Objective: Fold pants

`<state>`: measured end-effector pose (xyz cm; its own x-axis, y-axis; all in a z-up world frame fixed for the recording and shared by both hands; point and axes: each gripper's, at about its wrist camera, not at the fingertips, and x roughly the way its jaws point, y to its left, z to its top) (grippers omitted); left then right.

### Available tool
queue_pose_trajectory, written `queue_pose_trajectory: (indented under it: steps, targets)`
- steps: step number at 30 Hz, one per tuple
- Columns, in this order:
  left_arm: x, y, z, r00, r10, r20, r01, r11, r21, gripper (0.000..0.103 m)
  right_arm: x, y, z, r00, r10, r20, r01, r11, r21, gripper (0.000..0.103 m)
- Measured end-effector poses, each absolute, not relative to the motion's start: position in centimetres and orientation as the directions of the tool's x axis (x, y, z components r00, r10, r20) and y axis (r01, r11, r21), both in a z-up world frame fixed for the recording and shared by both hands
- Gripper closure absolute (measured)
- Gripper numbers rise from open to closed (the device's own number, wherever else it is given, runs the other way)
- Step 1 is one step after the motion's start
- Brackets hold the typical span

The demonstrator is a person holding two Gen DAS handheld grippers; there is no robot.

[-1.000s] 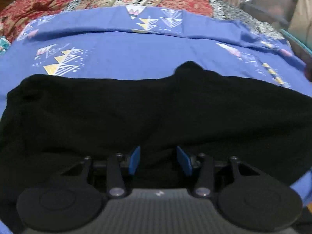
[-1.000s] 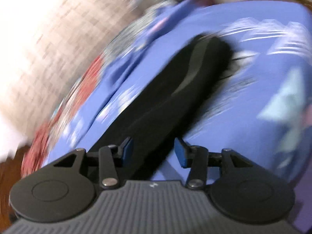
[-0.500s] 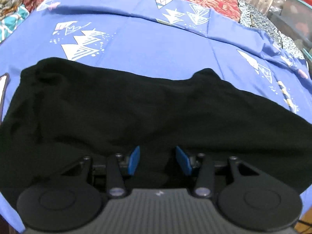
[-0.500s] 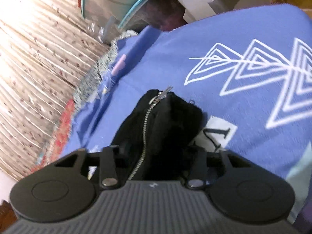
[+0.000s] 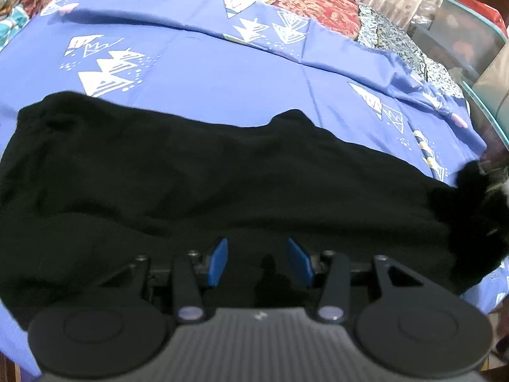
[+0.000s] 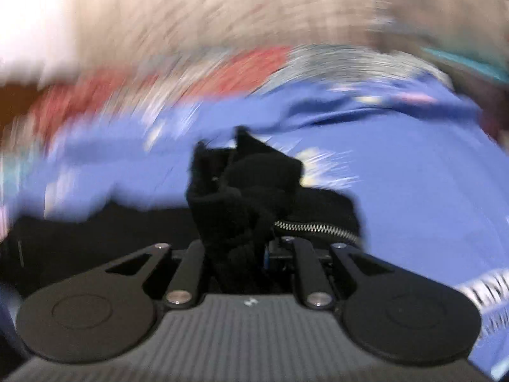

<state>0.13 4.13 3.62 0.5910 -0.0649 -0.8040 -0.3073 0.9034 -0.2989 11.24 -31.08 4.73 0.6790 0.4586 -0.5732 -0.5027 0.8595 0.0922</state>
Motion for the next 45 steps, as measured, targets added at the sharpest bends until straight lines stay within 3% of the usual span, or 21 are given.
queue_pose_trajectory:
  steps: [1, 3, 4, 8, 12, 15, 18, 20, 23, 25, 27, 32, 34, 37, 41, 45]
  targets:
    - [-0.3, 4.4, 3.6, 0.592, -0.065, -0.803, -0.311, 0.901, -0.303, 0.059, 10.7, -28.6, 3.5, 0.644, 0.432, -0.632, -0.556, 0.831, 0.002, 0.079]
    - [-1.3, 5.2, 3.7, 0.597, -0.065, -0.799, -0.317, 0.896, -0.31, 0.059, 9.8, -25.9, 1.3, 0.614, 0.373, -0.695, -0.615, 0.779, -0.125, 0.055]
    - [-1.9, 5.7, 3.8, 0.604, -0.066, -0.794, -0.316, 0.895, -0.315, 0.058, 8.6, -24.9, 0.7, 0.653, 0.344, -0.675, -0.62, 0.754, -0.216, 0.042]
    - [-5.0, 7.9, 4.7, 0.652, -0.062, -0.756, -0.305, 0.891, -0.336, 0.054, 6.2, -24.9, 2.4, 0.66, 0.396, -0.639, -0.664, 0.705, -0.249, 0.033]
    - [-7.0, 9.6, 4.7, 0.683, -0.069, -0.727, -0.317, 0.868, -0.381, 0.054, 5.3, -27.1, 4.9, 0.621, 0.515, -0.59, -0.682, 0.727, -0.083, 0.032]
    - [-7.0, 10.2, 4.4, 0.686, -0.078, -0.724, -0.327, 0.855, -0.402, 0.054, 7.3, -29.9, 5.4, 0.606, 0.569, -0.555, -0.61, 0.781, 0.135, 0.037]
    - [-7.0, 9.9, 4.4, 0.695, -0.081, -0.715, -0.3, 0.87, -0.391, 0.056, 8.9, -32.0, 3.5, 0.58, 0.562, -0.589, -0.478, 0.821, 0.312, 0.061]
    - [-7.5, 9.7, 4.8, 0.713, -0.09, -0.696, -0.265, 0.884, -0.385, 0.056, 10.3, -32.2, 0.4, 0.512, 0.506, -0.694, -0.379, 0.858, 0.346, 0.063]
    - [-9.8, 10.4, 5.9, 0.766, -0.113, -0.633, -0.21, 0.887, -0.411, 0.053, 10.1, -31.6, 1.4, 0.522, 0.475, -0.708, -0.376, 0.874, 0.309, 0.062]
    - [-11.9, 11.6, 6.4, 0.795, -0.101, -0.598, -0.212, 0.877, -0.431, 0.04, 8.6, -31.0, 3.8, 0.557, 0.493, -0.668, -0.411, 0.863, 0.294, 0.059]
    - [-14.3, 13.6, 6.5, 0.812, -0.057, -0.581, -0.265, 0.851, -0.454, 0.019, 7.8, -30.6, 5.7, 0.578, 0.545, -0.607, -0.463, 0.832, 0.306, 0.059]
    - [-16.2, 19.7, 4.3, 0.787, 0.034, -0.616, -0.46, 0.697, -0.55, 0.012, 9.6, -25.0, 6.7, 0.458, 0.683, -0.569, -0.56, 0.719, 0.412, 0.063]
    - [-15.8, 21.4, 3.0, 0.794, 0.015, -0.608, -0.478, 0.634, -0.608, 0.008, 10.2, -21.0, 5.7, 0.341, 0.727, -0.596, -0.572, 0.664, 0.482, 0.079]
    - [-14.0, 23.1, 1.4, 0.804, -0.033, -0.594, -0.466, 0.586, -0.663, 0.002, 10.7, -14.8, 3.9, 0.165, 0.776, -0.609, -0.583, 0.574, 0.574, 0.088]
    - [-10.7, 23.9, -0.4, 0.786, -0.049, -0.617, -0.47, 0.601, -0.646, 0.0, 10.1, -8.0, 2.3, 0.003, 0.777, -0.629, -0.524, 0.537, 0.661, 0.09]
    - [-9.3, 24.0, -0.6, 0.793, -0.027, -0.608, -0.477, 0.593, -0.648, 0.004, 11.6, -3.8, -0.3, -0.068, 0.716, -0.695, -0.383, 0.624, 0.681, 0.09]
